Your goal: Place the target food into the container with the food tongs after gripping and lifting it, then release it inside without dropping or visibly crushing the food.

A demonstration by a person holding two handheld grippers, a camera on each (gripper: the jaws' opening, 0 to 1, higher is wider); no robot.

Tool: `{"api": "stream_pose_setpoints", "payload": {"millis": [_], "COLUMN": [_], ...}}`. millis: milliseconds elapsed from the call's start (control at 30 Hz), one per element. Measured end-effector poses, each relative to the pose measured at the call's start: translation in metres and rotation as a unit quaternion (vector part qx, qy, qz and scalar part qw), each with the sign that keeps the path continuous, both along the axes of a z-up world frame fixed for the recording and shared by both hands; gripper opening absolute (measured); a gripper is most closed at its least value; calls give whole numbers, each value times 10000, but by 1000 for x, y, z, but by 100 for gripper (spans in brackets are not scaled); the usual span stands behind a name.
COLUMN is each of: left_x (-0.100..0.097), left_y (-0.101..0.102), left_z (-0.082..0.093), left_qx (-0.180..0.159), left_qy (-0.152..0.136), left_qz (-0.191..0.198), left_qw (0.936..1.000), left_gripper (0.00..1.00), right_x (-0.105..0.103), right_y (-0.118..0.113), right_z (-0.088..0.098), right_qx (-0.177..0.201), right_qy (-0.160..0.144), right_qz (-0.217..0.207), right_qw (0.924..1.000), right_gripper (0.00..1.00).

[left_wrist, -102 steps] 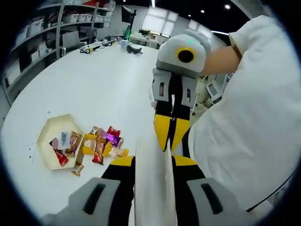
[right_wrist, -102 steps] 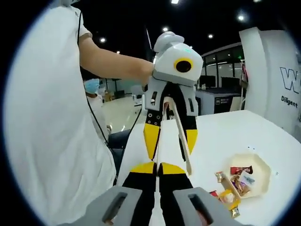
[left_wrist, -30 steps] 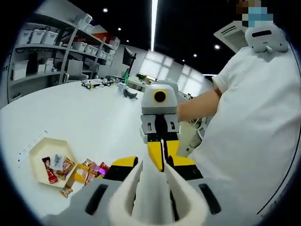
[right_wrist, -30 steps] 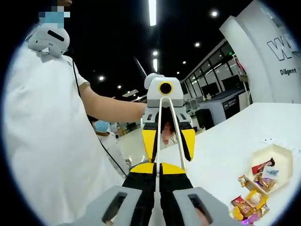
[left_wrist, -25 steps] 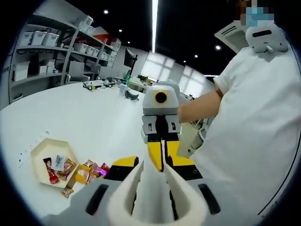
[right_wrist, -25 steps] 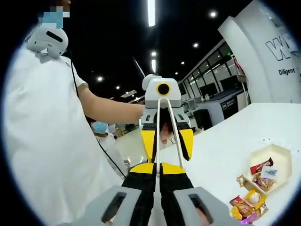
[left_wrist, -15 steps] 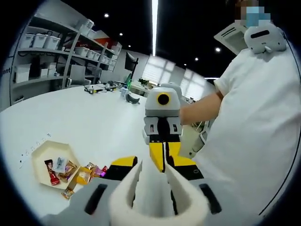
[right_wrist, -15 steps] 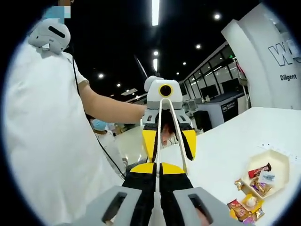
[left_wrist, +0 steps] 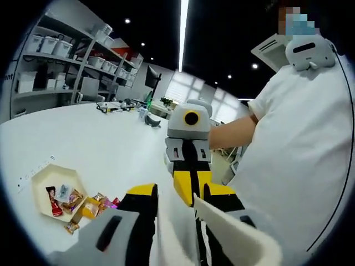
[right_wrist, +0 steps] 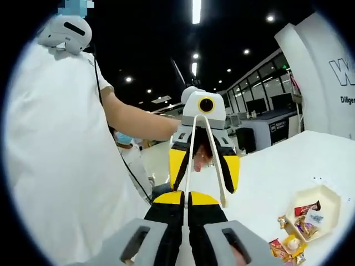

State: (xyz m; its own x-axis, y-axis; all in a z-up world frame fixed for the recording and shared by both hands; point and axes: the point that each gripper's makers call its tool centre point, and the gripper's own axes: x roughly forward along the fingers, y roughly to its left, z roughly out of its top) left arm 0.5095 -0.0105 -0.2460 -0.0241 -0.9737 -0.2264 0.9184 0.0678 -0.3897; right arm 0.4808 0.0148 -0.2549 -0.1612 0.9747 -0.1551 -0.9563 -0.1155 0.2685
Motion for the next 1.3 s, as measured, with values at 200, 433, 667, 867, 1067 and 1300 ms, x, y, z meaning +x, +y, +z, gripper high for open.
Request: {"api": "stream_pose_setpoints", "payload": {"millis": [200,433,667,867,1067,1300], "left_x": [1,0,-1,6,8,14], "left_y": [0,-1,-1,0,1,1], "left_z": [6,9,12,14,12,15], "left_qx": [-125,-198,-308,-385,-352,-402], "left_qy": [-81,0,-65,-84,-123,-266], "left_qz": [24,41,14,172,189,319], "left_qw": [9999,9998,9995,9991,9991,9983], "left_gripper": [29,27,25,22,22,22], "right_x": [2,1,2,7,9,15], "right_y": [-1,0,-1,1,1,-2], "right_z": [4,7,10,12,10,8], "right_qx": [50,208,204,239,197,140], "right_qy": [-11,41,48,75,42,287], "right_qz": [-36,-79,-132,-294,-345,-495], "right_qw": [10000,9997,9997,9993,9992,9983], "right_gripper": [0,0,0,0,0,0]}}
